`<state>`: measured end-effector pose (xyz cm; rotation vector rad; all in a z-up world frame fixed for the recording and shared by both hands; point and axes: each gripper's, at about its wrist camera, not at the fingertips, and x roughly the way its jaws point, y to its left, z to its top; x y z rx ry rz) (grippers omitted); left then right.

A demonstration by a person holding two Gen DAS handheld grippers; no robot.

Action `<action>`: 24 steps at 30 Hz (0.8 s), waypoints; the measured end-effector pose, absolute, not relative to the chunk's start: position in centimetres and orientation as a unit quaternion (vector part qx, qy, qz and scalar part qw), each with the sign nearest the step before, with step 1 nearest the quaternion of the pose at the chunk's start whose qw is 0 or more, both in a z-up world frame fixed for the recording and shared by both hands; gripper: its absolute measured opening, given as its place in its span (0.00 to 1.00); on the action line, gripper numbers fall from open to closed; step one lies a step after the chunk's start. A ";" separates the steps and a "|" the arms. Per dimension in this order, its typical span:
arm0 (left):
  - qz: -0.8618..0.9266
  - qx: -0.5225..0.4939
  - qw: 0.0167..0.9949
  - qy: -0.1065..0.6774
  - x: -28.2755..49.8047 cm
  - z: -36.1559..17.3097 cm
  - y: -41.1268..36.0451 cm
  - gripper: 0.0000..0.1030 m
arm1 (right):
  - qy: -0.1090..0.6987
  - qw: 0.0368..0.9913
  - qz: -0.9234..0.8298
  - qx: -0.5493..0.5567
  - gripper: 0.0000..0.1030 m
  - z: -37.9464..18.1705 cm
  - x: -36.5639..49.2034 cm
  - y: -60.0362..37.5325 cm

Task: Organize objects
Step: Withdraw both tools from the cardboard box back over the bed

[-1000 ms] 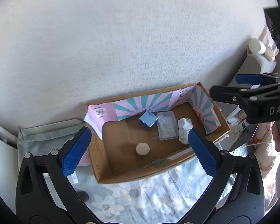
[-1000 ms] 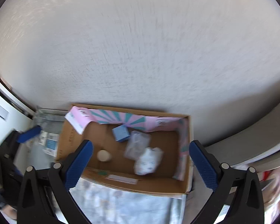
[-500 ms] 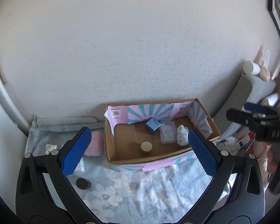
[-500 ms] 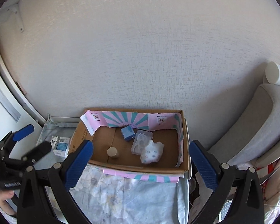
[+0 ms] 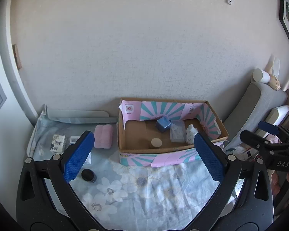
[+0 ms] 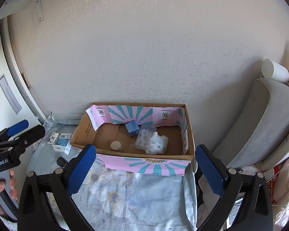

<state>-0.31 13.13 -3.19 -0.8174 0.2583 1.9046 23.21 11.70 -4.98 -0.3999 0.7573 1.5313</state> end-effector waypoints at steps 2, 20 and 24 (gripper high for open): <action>0.789 -0.338 0.503 0.107 -0.6 -3.1 12.8 1.00 | 0.335 0.638 0.671 -0.172 1.00 -4.9 23.1 11.6; 0.812 -0.316 0.482 0.092 -5.9 -1.6 3.6 1.00 | 0.290 0.605 0.720 -0.177 1.00 -3.2 14.2 10.2; 0.819 -0.312 0.473 0.089 -7.7 -1.6 1.0 1.00 | 0.276 0.588 0.738 -0.182 1.00 -3.0 11.2 10.1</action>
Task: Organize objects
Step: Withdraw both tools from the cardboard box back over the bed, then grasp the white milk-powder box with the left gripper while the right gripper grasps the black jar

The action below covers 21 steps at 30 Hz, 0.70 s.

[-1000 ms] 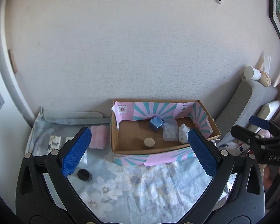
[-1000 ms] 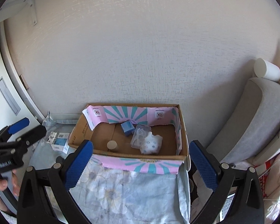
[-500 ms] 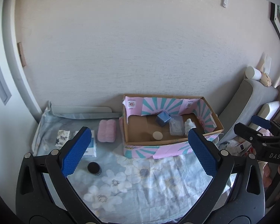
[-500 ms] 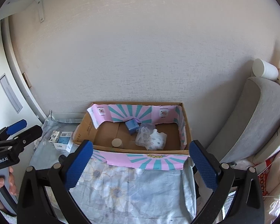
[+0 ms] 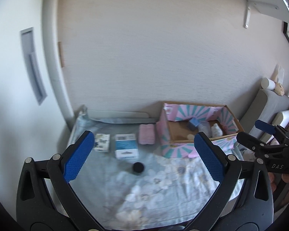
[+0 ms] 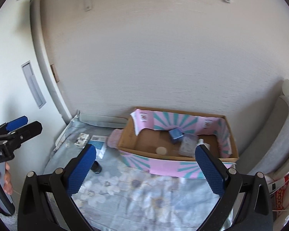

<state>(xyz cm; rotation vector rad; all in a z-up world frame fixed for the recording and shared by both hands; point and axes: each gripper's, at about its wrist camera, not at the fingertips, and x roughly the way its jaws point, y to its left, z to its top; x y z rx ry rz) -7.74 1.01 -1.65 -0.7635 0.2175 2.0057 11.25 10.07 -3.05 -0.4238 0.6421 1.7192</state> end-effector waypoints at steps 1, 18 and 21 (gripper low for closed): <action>0.820 -0.313 0.471 0.089 -8.2 -1.6 0.6 1.00 | 0.275 0.584 0.741 -0.183 1.00 -3.1 10.6 10.1; 0.780 -0.376 0.492 0.095 -15.1 -4.3 0.5 1.00 | 0.255 0.539 0.775 -0.211 1.00 -3.8 3.0 10.4; 0.757 -0.403 0.503 0.110 -16.2 -6.4 2.6 1.00 | 0.264 0.528 0.776 -0.224 1.00 -5.2 1.8 10.6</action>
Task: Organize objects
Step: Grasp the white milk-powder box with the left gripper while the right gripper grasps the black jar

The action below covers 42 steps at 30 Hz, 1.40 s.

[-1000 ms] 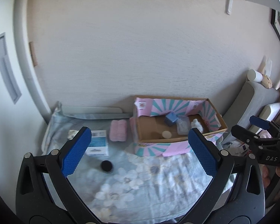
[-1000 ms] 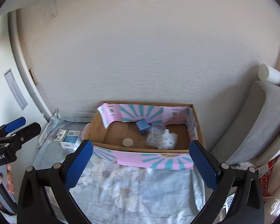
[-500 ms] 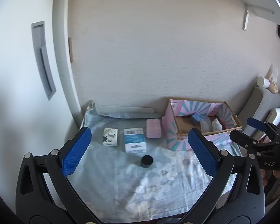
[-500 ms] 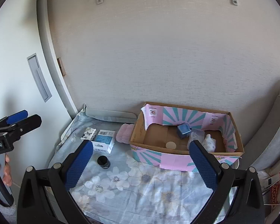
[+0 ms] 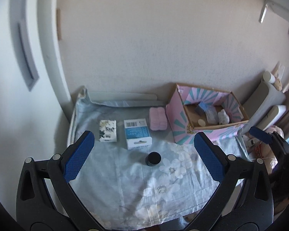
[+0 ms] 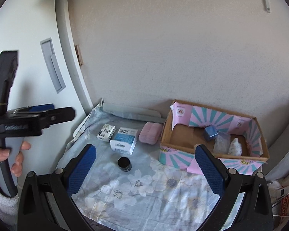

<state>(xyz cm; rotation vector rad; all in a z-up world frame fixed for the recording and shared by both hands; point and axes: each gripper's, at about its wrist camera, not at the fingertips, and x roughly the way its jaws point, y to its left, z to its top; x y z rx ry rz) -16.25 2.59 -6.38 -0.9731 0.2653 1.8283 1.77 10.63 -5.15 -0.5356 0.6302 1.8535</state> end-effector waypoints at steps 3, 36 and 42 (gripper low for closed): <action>0.728 -0.435 0.516 0.123 -17.5 -9.0 5.3 1.00 | 0.269 0.516 0.776 -0.245 1.00 -7.3 0.3 11.0; 0.650 -0.496 0.520 0.248 -20.2 -26.4 17.0 0.66 | 0.246 0.460 0.782 -0.341 0.36 -21.9 -8.5 16.9; 0.651 -0.494 0.523 0.242 -20.4 -26.4 16.6 0.66 | 0.244 0.450 0.785 -0.348 0.32 -22.2 -8.3 17.0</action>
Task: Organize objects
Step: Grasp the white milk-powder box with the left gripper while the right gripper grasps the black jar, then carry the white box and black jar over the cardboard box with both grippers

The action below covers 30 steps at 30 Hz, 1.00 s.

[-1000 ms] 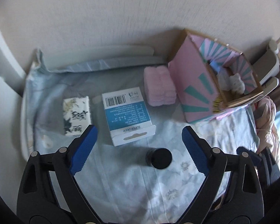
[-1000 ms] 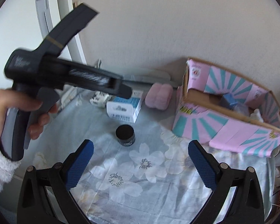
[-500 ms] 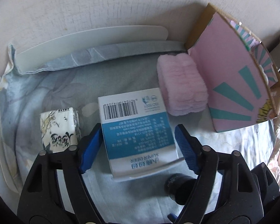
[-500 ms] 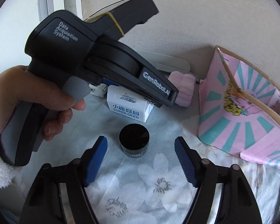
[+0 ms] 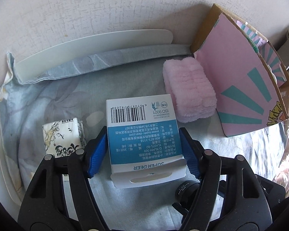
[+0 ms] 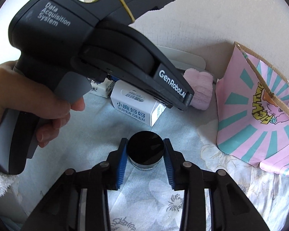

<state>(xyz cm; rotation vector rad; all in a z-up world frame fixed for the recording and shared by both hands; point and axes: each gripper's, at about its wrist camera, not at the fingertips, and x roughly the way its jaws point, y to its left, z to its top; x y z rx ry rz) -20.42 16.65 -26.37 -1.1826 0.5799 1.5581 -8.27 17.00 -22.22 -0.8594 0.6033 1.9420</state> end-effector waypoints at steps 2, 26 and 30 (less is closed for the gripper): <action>0.653 -0.493 0.522 0.241 -20.6 -26.2 16.4 0.66 | 0.246 0.448 0.786 -0.348 0.32 -22.2 -8.1 17.0; 0.702 -0.456 0.523 0.158 -18.5 -15.0 10.0 0.66 | 0.247 0.427 0.803 -0.333 0.32 -13.1 -1.4 14.9; 0.718 -0.436 0.523 0.146 -17.4 -11.3 9.3 0.66 | 0.251 0.436 0.802 -0.322 0.32 -10.8 -1.4 14.5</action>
